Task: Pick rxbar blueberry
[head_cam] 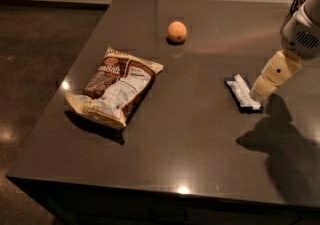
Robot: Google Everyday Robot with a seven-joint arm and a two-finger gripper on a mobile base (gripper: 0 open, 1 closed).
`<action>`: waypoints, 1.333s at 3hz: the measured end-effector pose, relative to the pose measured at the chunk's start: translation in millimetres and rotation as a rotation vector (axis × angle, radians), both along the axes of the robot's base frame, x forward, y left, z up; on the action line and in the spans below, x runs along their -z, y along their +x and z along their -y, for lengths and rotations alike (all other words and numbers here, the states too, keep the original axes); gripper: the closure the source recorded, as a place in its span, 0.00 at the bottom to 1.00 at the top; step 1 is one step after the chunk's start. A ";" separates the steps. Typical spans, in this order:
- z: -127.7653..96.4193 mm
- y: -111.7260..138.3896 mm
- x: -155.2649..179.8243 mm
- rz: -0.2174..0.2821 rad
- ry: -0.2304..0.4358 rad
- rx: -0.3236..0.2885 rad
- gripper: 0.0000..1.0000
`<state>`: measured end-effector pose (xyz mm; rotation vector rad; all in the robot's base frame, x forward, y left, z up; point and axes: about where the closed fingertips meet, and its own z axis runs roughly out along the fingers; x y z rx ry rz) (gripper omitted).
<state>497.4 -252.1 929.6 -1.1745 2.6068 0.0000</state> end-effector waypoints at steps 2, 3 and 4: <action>12.4 17.8 39.9 -0.022 0.012 0.293 0.00; 11.8 25.1 62.6 -0.052 -0.008 0.357 0.00; 1.5 28.4 81.0 -0.087 -0.021 0.366 0.00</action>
Offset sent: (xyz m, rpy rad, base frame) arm 0.0273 -0.0197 -0.0686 -0.0096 0.0531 -0.4512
